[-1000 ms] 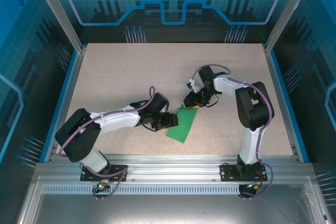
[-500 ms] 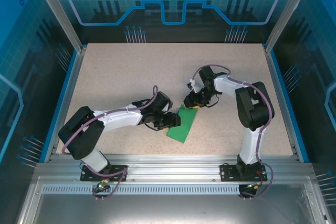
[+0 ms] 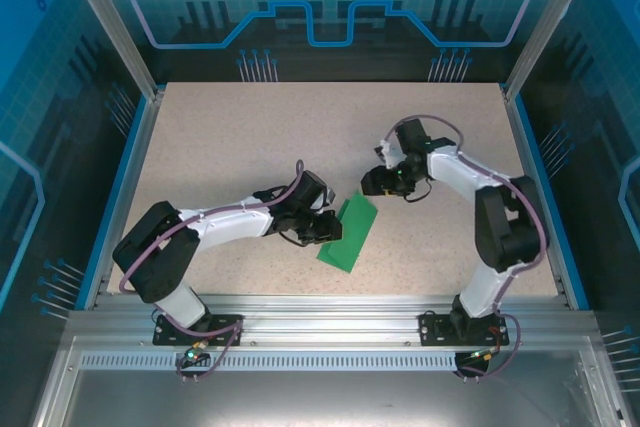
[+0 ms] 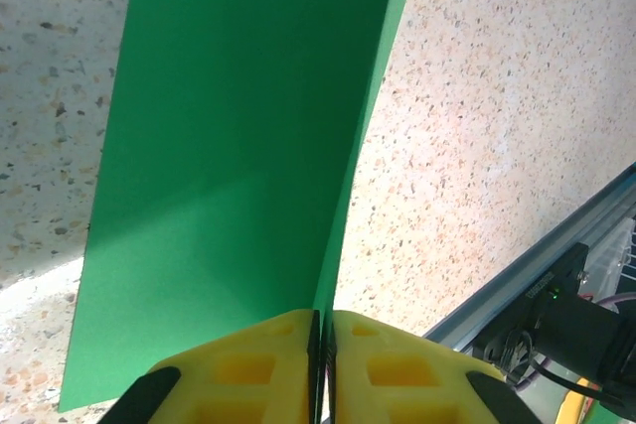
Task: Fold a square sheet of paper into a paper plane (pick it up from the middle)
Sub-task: Pick up the paper from the center of the table, then place the paper at the center of the table.
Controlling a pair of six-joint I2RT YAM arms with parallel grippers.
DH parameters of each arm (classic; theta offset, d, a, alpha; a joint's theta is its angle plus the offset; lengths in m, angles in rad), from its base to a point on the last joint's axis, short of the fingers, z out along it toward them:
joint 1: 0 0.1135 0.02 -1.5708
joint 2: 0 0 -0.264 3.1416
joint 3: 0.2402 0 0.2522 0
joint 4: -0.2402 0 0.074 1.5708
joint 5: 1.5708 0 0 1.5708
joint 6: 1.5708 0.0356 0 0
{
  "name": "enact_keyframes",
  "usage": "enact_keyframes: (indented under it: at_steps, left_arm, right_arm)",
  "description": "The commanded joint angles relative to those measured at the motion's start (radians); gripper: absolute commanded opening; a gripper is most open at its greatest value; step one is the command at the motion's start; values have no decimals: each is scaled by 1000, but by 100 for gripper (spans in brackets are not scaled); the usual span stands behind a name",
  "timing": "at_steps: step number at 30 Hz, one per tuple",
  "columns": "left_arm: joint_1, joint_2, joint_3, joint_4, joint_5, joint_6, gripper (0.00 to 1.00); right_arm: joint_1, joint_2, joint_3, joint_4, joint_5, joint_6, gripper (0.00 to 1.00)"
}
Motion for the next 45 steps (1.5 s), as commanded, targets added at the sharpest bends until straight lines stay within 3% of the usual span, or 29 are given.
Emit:
enact_keyframes:
  at_steps: [1, 5, 9, 11, 14, 15, 24, 29, 37, 41, 45]
  left_arm:
    - [-1, 7, 31, -10, 7, -24, 14]
    - [-2, 11, 28, 17, 8, -82, 17]
    - [-2, 12, 30, 20, -3, -105, 23]
    - [-2, 13, 31, 19, -11, -110, 21]
    - [-2, 12, 37, 27, -15, -127, 4]
    - [-2, 7, 37, 31, -18, -137, 1]
    - [-3, -105, 7, 72, -89, -195, 0]
    - [-2, -254, 9, -64, -239, -187, 0]
    - [11, -524, 46, -329, -505, -116, 0]
    - [16, -515, 69, -378, -509, -94, 0]
    - [16, -404, 112, -404, -463, -78, 0]
  right_arm:
    - [-18, -132, -87, 11, 116, 68, 65]
    - [10, -321, -259, 99, 109, 150, 65]
    - [153, -541, -461, 202, 154, 260, 66]
    - [265, -615, -523, 216, 242, 311, 66]
    - [368, -697, -589, 175, 382, 397, 67]
    - [376, -724, -613, 165, 398, 426, 67]
    - [380, -931, -616, 4, 472, 433, 70]
    - [378, -966, -576, -45, 525, 422, 70]
    - [378, -955, -550, -16, 499, 414, 69]
    - [378, -948, -550, 4, 498, 410, 69]
    - [378, -944, -553, 26, 500, 409, 70]
